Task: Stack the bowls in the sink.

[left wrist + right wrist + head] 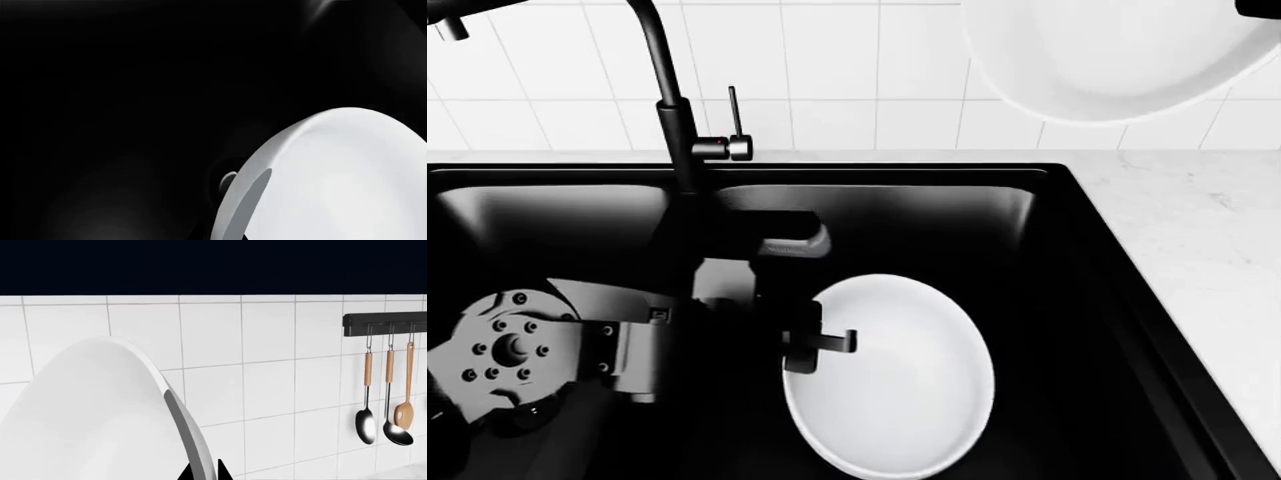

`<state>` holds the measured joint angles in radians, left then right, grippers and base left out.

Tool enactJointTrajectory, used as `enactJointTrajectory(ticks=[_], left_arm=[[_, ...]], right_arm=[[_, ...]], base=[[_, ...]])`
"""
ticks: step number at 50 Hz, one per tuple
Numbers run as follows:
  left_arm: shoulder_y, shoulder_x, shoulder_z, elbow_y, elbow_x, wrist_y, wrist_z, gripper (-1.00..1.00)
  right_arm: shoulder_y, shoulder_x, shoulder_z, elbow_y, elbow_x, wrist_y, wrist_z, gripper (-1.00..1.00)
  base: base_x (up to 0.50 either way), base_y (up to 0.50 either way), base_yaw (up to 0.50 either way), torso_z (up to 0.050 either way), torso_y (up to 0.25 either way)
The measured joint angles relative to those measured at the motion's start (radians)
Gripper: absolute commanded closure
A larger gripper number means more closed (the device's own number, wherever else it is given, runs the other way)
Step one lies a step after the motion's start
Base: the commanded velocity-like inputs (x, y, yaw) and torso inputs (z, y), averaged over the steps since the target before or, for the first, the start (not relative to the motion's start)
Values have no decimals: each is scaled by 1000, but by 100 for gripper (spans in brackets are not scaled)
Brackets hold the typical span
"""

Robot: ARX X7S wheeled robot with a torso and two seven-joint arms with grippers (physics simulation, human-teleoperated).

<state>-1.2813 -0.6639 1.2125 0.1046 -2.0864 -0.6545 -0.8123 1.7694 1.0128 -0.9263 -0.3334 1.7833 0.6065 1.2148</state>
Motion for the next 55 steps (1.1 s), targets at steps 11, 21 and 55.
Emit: enactJointTrajectory(ticks=[11,21,55], left_arm=[[3,25,9,-21,11,-4,17,100],[12,42,21,-42,27,-9,30,100],[22,105,83,-125,87,-53,66,100]], right_arm=[[-9,6,3,-2,-2,-5,-4,100],[-17,12,6,-6,-3,-9,-7,100],[-28,11,14,-13,-4,-13,-8,100]], base=[[0,0,0,0,1],[0,0,0,1,0],[0,0,0,0,1]])
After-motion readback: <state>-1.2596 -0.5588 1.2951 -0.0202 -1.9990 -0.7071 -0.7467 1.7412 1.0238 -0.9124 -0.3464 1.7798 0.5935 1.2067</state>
